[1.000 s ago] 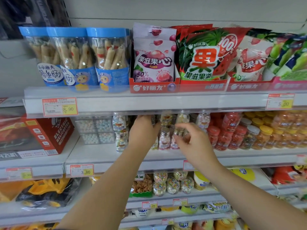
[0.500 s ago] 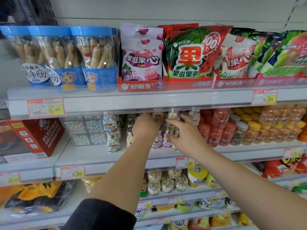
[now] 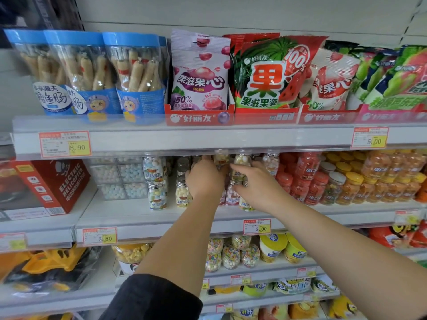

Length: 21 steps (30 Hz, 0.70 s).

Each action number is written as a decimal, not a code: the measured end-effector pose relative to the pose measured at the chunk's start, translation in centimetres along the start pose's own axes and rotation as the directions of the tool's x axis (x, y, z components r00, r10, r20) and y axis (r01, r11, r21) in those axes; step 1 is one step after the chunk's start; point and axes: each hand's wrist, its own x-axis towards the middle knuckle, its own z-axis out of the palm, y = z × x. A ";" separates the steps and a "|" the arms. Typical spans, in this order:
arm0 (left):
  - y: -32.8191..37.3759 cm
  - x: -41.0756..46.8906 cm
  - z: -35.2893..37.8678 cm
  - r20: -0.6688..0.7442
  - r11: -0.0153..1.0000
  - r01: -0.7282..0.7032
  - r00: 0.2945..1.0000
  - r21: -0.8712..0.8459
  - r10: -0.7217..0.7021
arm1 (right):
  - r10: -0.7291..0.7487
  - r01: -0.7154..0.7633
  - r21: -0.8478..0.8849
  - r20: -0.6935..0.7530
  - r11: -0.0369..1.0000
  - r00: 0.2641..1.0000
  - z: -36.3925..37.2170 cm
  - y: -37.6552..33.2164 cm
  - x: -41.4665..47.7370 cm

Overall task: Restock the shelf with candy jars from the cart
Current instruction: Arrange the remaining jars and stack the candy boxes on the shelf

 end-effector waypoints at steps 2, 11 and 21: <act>-0.5 -0.1 -0.6 -0.025 0.997 0.009 1.000 -0.078 -0.011 | -0.005 0.005 -0.005 0.006 1.000 1.000 -0.2 0.1 0.0; -3.3 -1.8 -2.1 -0.166 0.951 -0.081 0.986 -0.299 0.032 | -0.014 0.014 0.020 -0.002 1.000 1.000 0.0 0.2 0.0; -6.2 -6.1 -4.2 -0.150 0.939 -0.059 0.989 -0.338 0.008 | -0.108 0.115 0.048 -0.120 0.992 0.987 1.0 -1.0 0.2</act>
